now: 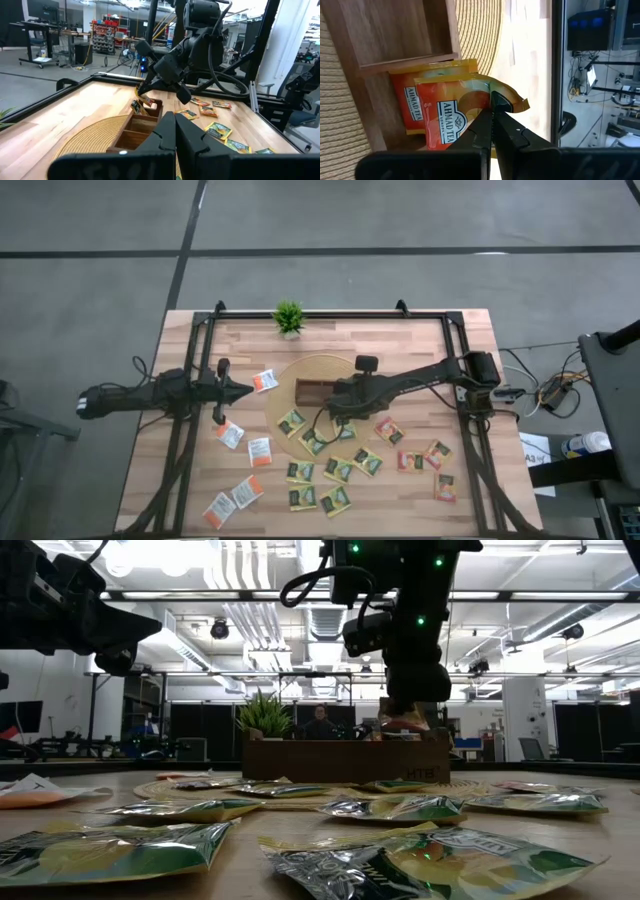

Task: Pick & Place Tea
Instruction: Put the orange tea bag into the right section of the wooden organizer

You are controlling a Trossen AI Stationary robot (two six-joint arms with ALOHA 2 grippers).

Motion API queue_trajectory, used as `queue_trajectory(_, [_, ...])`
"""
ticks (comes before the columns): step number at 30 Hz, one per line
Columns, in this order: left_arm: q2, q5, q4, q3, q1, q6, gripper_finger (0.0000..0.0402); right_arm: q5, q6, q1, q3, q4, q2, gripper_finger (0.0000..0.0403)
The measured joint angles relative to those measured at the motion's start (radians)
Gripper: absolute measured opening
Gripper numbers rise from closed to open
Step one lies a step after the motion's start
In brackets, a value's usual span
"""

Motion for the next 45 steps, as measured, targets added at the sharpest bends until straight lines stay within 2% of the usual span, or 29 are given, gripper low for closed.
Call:
queue_trajectory(18, [0.000, 0.000, 0.000, 0.000, 0.000, 0.000, 0.0000, 0.000, -0.033, -0.005, -0.012, 0.028, 0.000, 0.0010])
queue_trajectory(31, [0.000, 0.000, 0.000, 0.000, 0.000, 0.000, 0.0000, -0.008, -0.034, -0.006, -0.013, 0.022, 0.000, 0.0085])
queue_trajectory(45, [0.000, 0.000, 0.000, 0.000, 0.000, 0.000, 0.0000, -0.012, -0.033, -0.006, -0.005, -0.011, -0.017, 0.0100])
